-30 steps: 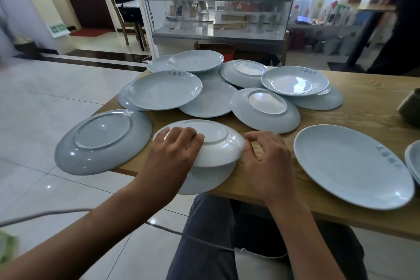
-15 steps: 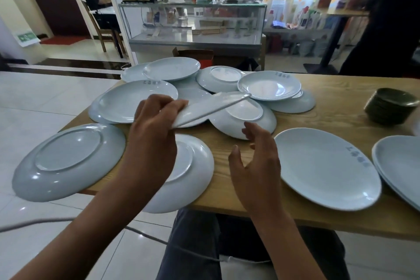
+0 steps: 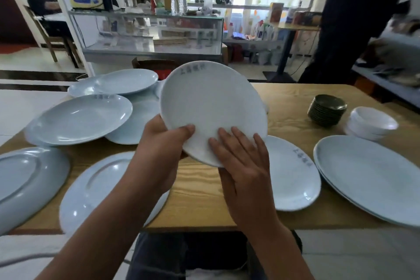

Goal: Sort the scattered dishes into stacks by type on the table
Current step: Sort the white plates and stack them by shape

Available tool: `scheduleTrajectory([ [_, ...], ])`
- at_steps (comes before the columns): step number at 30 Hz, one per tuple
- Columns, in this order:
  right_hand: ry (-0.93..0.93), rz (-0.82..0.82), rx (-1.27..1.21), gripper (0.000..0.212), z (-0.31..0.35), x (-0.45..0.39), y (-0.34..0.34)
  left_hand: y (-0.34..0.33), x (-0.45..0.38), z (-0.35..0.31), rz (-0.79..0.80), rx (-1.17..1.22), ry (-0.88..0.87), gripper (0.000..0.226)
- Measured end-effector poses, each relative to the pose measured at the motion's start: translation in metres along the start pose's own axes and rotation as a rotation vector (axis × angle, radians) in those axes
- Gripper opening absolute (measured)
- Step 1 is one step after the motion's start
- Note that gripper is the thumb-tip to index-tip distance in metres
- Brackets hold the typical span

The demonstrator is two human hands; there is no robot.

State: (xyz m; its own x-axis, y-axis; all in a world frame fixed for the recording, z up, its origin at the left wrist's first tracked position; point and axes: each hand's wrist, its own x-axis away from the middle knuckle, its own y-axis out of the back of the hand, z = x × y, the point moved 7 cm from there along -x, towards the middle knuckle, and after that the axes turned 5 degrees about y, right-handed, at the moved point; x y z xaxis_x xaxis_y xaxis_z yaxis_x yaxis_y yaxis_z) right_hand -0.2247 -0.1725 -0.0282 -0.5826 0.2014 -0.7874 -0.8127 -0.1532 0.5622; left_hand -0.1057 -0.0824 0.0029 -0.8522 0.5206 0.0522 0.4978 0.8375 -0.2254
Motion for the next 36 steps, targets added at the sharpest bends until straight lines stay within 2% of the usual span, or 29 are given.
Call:
scheduleTrajectory([
  [3, 0.024, 0.015, 0.054, 0.038, -0.012, 0.008, 0.016, -0.021, -0.003, 0.012, 0.1, -0.007, 0.04, 0.02],
  [6, 0.01, 0.019, 0.056, 0.034, -0.024, 0.016, 0.034, -0.045, -0.003, 0.02, 0.207, -0.085, 0.079, 0.032],
  [8, -0.028, 0.038, 0.053, 0.032, -0.032, 0.023, 0.043, -0.056, -0.003, 0.024, 0.225, -0.169, 0.056, 0.038],
  [10, -0.064, 0.076, 0.065, 0.03, -0.039, 0.031, 0.047, -0.055, -0.006, 0.027, 0.12, -0.365, -0.054, 0.05],
  [12, -0.078, 0.113, 0.122, 0.03, -0.043, 0.041, 0.048, -0.053, -0.005, 0.027, 0.028, -0.645, -0.235, 0.062],
  [15, -0.085, 0.163, 0.206, 0.031, -0.045, 0.053, 0.046, -0.06, 0.004, 0.033, 0.15, -0.791, -0.45, 0.068],
  [19, -0.095, 0.206, 0.248, 0.029, -0.047, 0.062, 0.041, -0.064, 0.005, 0.046, 0.259, -0.967, -0.486, 0.063],
  [25, -0.08, 0.256, 0.227, 0.03, -0.041, 0.07, 0.034, -0.049, -0.003, 0.057, 0.318, -1.077, -0.479, 0.057],
  [30, -0.154, 0.385, 0.157, 0.039, -0.033, 0.073, 0.027, -0.036, -0.001, 0.058, 0.313, -1.109, -0.5, 0.055],
  [36, -0.156, 0.373, 0.132, 0.053, -0.016, 0.053, 0.025, -0.022, 0.009, 0.054, 0.303, -1.126, -0.529, 0.054],
])
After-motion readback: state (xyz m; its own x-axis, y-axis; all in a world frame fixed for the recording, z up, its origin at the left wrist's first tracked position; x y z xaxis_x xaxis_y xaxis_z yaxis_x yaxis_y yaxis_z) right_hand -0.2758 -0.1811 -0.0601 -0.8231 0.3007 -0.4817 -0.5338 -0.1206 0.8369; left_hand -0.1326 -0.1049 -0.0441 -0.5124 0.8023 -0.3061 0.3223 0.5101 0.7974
